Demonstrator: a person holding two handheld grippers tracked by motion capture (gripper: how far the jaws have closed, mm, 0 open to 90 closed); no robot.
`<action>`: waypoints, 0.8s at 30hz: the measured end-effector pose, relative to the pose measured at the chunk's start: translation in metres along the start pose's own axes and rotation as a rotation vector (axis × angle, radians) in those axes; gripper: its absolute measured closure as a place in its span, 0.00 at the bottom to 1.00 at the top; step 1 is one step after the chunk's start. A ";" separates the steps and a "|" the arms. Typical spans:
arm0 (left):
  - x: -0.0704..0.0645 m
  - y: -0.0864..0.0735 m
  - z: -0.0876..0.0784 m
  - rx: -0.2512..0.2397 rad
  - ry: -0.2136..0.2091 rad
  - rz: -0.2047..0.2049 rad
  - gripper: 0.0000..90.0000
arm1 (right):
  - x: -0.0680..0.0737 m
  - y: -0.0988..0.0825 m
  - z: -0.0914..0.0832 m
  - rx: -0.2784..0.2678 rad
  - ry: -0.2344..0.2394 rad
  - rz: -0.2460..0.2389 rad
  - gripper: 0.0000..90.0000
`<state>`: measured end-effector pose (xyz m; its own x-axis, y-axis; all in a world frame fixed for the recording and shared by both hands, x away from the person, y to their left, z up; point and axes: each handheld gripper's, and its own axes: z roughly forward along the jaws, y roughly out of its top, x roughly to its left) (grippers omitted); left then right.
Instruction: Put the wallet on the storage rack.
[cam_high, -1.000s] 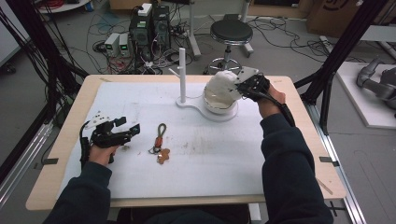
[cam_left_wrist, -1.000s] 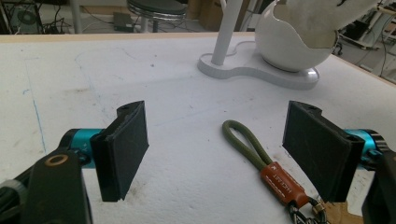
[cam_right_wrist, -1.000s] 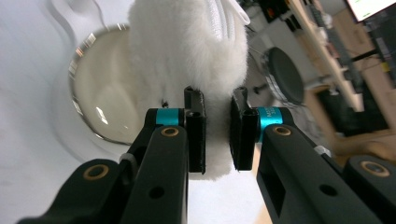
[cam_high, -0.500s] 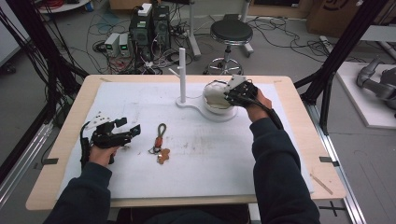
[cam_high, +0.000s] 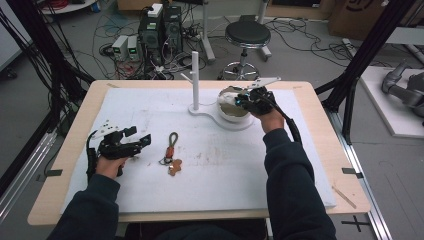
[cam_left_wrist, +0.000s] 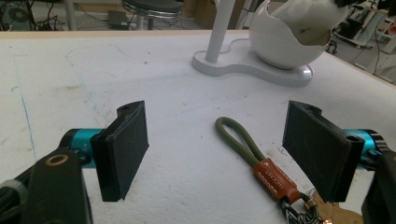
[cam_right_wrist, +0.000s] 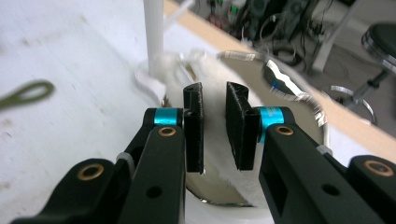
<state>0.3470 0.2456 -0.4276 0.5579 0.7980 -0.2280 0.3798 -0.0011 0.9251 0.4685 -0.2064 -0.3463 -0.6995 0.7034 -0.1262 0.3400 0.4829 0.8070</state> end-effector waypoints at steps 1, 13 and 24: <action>0.000 0.000 0.000 0.000 0.000 0.000 0.25 | 0.002 0.000 0.002 -0.001 -0.005 0.004 0.86; -0.002 -0.002 0.001 0.013 -0.004 0.000 0.25 | -0.004 -0.018 -0.046 -0.112 -0.120 0.081 0.41; -0.018 0.003 0.003 -0.031 0.003 -0.002 0.19 | 0.012 -0.113 -0.079 -0.027 -0.090 0.177 0.30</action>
<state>0.3404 0.2296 -0.4213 0.5547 0.7999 -0.2291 0.3580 0.0192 0.9335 0.3724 -0.2938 -0.3937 -0.5712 0.8202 -0.0311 0.4346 0.3343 0.8363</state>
